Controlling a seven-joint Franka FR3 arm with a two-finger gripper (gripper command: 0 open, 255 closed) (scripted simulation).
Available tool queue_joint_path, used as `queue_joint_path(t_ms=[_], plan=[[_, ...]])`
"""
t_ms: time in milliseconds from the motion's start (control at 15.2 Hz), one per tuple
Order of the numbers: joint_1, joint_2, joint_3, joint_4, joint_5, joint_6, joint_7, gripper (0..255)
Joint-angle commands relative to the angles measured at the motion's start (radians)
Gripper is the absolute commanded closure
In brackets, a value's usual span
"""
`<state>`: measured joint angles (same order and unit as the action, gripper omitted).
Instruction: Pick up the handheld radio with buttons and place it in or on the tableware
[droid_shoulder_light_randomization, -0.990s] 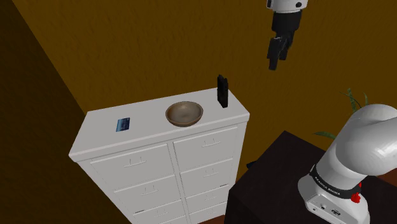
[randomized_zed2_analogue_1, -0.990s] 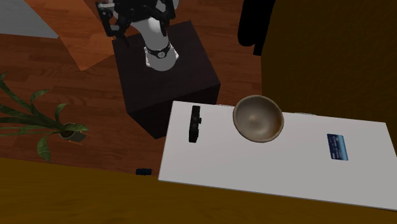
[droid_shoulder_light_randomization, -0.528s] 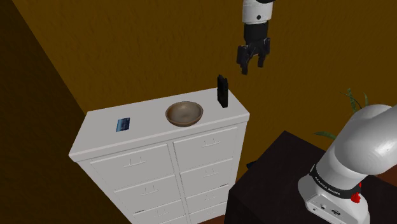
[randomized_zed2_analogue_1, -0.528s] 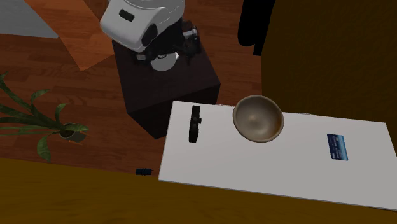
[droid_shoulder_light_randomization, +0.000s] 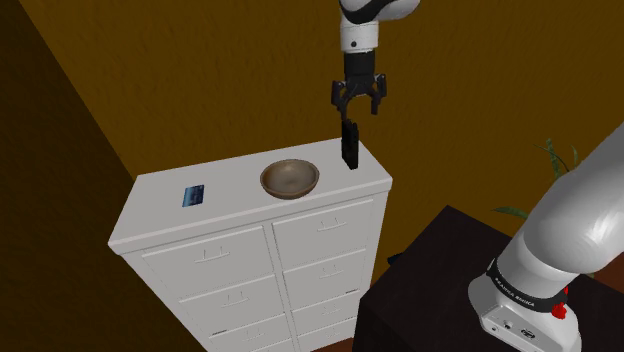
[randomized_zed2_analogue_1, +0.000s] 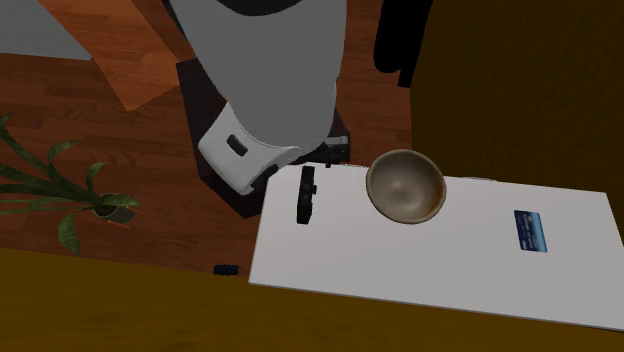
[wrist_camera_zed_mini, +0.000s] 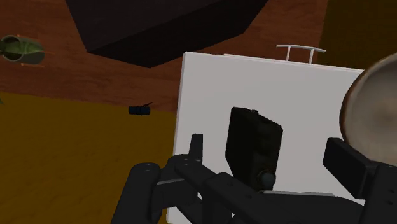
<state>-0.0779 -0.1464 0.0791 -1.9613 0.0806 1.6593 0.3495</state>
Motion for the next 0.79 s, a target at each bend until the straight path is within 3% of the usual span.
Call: queue_joint_path(t_ms=[0,132,726], plan=[[-0.008,0.079,-0.003,0.061,0.014,0.007,0.056,0],[-0.010,0.123,-0.005,0.097,0.022,0.010,0.086,0],[-0.006,0.115,-0.001,-0.013,0.026,0.112,0.084,0]])
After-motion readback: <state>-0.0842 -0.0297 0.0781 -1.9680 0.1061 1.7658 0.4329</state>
